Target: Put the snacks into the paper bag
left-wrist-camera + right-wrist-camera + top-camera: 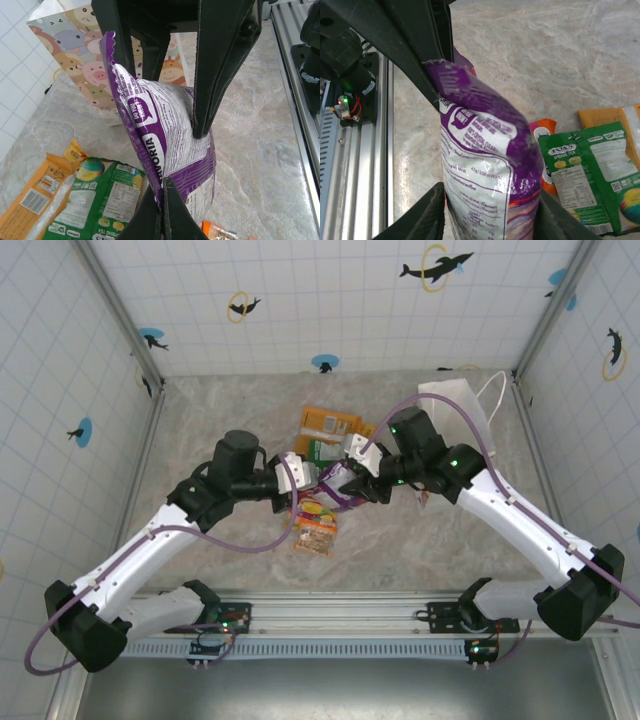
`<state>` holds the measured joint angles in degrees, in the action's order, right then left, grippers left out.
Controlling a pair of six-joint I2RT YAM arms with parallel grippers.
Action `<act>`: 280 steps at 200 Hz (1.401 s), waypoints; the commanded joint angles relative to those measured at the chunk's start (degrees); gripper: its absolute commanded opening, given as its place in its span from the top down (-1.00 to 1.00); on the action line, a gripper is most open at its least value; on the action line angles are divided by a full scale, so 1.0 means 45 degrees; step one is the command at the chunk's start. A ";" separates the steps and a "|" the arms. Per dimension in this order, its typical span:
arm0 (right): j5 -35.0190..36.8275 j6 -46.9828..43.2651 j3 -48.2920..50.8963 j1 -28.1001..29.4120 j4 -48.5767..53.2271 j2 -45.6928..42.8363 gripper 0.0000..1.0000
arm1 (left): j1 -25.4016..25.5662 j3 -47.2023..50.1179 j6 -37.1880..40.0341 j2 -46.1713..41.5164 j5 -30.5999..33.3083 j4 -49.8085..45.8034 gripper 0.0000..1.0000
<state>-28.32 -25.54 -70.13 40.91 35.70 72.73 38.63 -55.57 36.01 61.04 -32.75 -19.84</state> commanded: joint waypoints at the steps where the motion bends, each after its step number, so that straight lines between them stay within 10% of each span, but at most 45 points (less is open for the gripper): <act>1: -0.0057 0.0048 0.0054 0.0031 0.0126 0.0012 0.22 | 0.0106 -0.0524 0.0094 -0.0373 0.0325 0.0888 1.00; 66: 0.0115 0.0166 0.0669 -0.0063 -0.1059 -0.0729 0.71 | 0.0263 -0.0351 -0.0844 -0.0344 0.1845 0.1489 0.82; 109: 0.1285 0.0725 0.1234 -0.0185 -0.2244 -0.1521 0.78 | 0.0263 0.0171 -0.2668 -0.0316 0.3968 0.2153 -0.15; 139: 0.2659 0.1355 0.2103 -0.0538 -0.4043 -0.2541 0.77 | 0.0262 0.0608 -0.4959 -0.0190 0.6216 0.2235 -0.49; 213: 0.2987 0.3006 0.2111 -0.2141 -0.6958 -0.3485 1.00 | 0.0263 0.2761 -0.9638 0.0004 0.7809 0.3923 -0.63; 280: 0.3176 0.3814 0.0890 -0.3948 -0.9525 -0.2925 1.00 | 0.0263 0.2560 -1.0266 0.1155 0.7009 0.3859 -0.62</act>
<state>-14.66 -10.66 -61.08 25.19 4.10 58.83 39.81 -42.76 -7.97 64.82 0.21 -3.33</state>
